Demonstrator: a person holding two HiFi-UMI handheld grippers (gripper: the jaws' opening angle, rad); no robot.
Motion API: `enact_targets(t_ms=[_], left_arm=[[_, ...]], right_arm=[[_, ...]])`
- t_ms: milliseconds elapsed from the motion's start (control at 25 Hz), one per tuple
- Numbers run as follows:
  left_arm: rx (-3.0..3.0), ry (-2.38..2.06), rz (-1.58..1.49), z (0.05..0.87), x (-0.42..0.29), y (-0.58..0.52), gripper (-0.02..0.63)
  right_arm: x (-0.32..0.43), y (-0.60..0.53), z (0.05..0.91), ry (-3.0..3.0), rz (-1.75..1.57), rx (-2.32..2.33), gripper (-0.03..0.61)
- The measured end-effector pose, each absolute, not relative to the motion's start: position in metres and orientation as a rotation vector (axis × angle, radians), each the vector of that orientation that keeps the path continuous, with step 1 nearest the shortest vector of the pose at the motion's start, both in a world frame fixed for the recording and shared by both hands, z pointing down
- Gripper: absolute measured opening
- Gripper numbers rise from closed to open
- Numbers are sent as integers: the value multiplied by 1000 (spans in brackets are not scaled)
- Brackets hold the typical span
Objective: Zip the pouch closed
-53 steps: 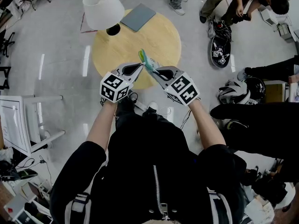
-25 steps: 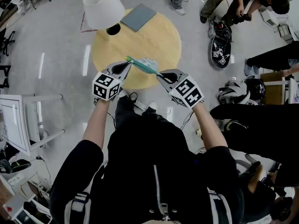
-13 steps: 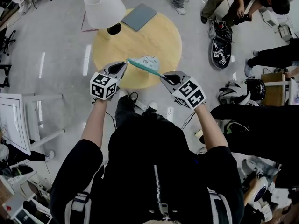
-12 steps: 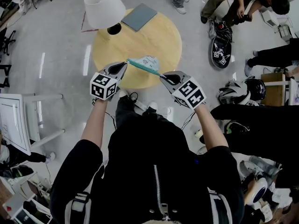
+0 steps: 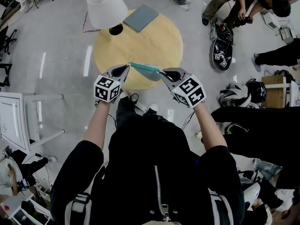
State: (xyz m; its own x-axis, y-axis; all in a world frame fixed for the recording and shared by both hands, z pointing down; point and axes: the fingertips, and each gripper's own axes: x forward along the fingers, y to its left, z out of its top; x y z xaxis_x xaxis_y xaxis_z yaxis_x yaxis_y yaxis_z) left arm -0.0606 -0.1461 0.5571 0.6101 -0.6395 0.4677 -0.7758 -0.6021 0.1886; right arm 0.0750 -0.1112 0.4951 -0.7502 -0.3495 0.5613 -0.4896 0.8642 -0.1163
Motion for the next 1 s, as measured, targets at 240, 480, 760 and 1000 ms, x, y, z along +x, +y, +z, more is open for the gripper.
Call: enact_targets(t_ms=[240, 480, 760, 1000], left_arm=[[2454, -1157, 490, 554, -60, -147, 18], [2494, -1214, 401, 525, -60, -155, 43], [2554, -1351, 331, 472, -65, -166, -2], [2619, -1426, 270, 430, -61, -172, -2]], right_arm=[[64, -116, 481, -2540, 352, 613, 14], [60, -130, 478, -2568, 384, 659, 14], [73, -156, 469, -2559, 405, 853, 15], [95, -176, 459, -2574, 443, 1015, 15]])
